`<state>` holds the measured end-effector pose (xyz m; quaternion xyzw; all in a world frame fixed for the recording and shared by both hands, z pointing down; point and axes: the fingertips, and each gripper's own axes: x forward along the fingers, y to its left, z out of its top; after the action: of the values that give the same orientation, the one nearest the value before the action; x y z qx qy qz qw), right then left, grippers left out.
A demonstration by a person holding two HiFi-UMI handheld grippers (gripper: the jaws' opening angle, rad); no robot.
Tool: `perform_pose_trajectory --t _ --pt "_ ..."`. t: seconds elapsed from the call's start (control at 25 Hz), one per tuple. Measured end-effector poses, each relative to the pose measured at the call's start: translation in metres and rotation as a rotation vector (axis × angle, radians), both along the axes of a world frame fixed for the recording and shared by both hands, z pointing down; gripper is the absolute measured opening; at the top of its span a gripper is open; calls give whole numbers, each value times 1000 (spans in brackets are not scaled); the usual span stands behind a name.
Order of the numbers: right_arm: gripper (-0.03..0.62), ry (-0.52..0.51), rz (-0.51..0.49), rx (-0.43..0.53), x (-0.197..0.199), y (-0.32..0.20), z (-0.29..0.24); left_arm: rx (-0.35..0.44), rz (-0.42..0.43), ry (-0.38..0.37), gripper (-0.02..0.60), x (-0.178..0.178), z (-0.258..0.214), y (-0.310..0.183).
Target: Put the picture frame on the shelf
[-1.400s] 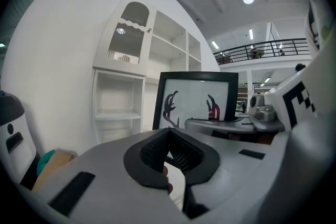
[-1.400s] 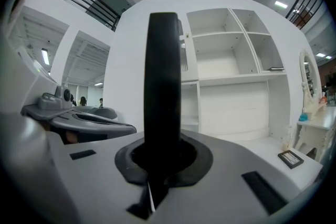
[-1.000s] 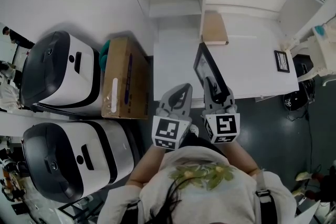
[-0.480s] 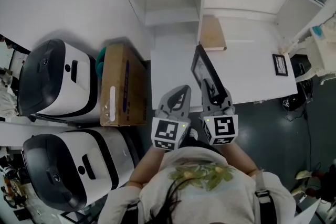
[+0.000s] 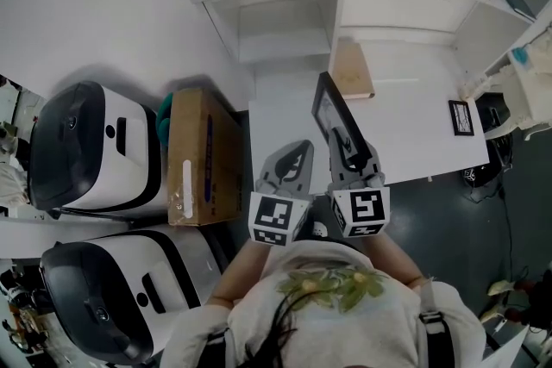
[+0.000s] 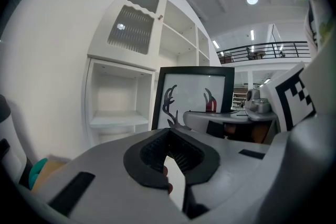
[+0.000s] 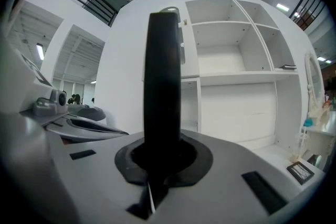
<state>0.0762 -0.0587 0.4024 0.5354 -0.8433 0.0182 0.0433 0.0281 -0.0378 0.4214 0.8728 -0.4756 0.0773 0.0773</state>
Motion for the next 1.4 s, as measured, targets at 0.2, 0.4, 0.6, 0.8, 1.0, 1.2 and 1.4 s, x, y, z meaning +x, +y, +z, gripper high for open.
perform_pose_trajectory --t 0.2,0.4,0.6,0.8,1.0,1.2,1.4 --pt "35 2 4 13 -7 -20 -4 9 10 2 28 -5 -3 -18" --pt "35 9 12 14 -12 -38 -3 10 10 6 28 -13 -5 -35" --pt "35 13 16 16 -16 -51 -4 14 18 14 28 -16 -5 -48" --pt "35 18 9 21 -23 -62 -7 15 24 14 28 -19 -5 -60" --pt "35 27 7 27 -28 -72 -5 18 29 13 28 -22 -4 -71" --pt "35 29 4 32 -33 -85 -9 17 37 14 28 -25 -5 -83" --pt "35 32 8 38 -39 -98 -11 17 43 17 28 -29 -5 -96"
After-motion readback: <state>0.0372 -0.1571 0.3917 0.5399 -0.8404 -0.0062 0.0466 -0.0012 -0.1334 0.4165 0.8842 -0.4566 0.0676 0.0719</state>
